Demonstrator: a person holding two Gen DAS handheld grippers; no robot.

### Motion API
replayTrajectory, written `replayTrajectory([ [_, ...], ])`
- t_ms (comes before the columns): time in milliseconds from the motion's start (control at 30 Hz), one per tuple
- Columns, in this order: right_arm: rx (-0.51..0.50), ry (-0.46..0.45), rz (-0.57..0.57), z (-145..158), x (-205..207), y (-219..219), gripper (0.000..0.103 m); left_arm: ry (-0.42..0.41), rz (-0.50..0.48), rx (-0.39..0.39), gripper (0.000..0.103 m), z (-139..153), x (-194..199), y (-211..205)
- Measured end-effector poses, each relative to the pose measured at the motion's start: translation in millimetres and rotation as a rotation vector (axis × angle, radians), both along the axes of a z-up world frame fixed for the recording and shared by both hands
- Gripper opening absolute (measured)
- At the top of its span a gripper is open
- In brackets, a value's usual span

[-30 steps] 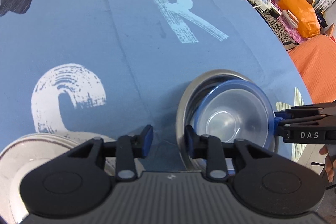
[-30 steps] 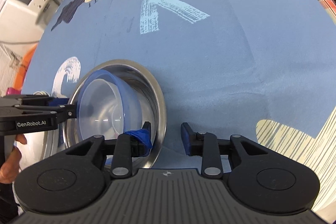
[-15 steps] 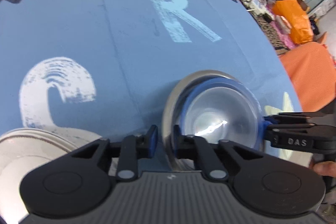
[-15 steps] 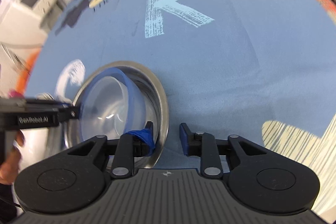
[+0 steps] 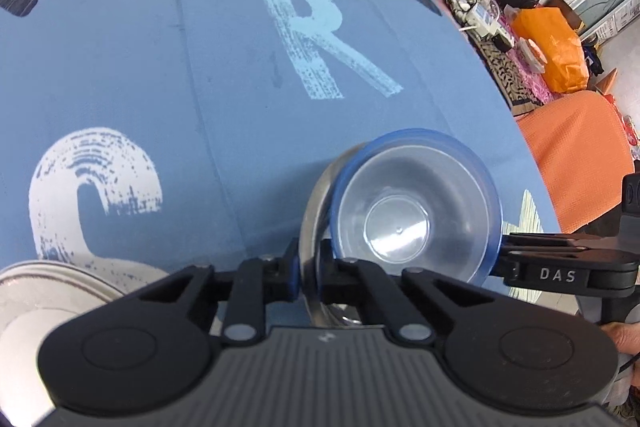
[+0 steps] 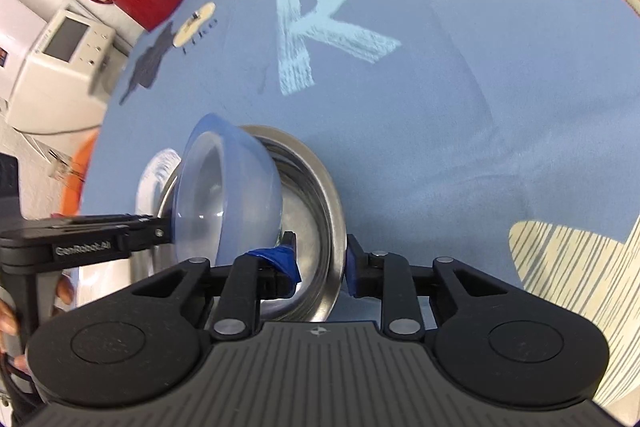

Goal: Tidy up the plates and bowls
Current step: 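Lift the nested bowls and carry them toward the plate stack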

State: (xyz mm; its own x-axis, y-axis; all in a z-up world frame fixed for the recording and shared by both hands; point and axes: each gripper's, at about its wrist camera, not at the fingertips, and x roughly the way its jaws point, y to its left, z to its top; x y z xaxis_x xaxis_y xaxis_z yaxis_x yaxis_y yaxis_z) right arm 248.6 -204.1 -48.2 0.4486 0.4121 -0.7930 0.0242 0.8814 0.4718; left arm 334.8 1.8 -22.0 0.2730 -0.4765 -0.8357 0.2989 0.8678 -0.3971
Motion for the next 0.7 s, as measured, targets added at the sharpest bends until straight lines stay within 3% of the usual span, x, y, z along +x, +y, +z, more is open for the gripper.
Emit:
replayTrajectory([
  [100, -0.006, 0.002, 0.007, -7.0, 0.1, 1.7, 0.009, 0.014, 0.003, 0.003, 0.000, -9.0, 2.0, -0.1],
  [267, -0.120, -0.010, 0.068, -2.8, 0.8, 10.0, 0.011, 0.004, 0.004, 0.015, 0.001, -14.8, 2.7, 5.3],
  [433, -0.169, 0.008, 0.076, 0.9, 1.1, 6.0, 0.016, -0.007, 0.006, 0.028, 0.027, -11.7, 4.4, 15.3],
  [700, -0.275, 0.015, 0.148, 3.0, -2.7, 24.3, 0.021, -0.006, -0.085, 0.059, 0.029, -12.2, 1.5, 12.7],
])
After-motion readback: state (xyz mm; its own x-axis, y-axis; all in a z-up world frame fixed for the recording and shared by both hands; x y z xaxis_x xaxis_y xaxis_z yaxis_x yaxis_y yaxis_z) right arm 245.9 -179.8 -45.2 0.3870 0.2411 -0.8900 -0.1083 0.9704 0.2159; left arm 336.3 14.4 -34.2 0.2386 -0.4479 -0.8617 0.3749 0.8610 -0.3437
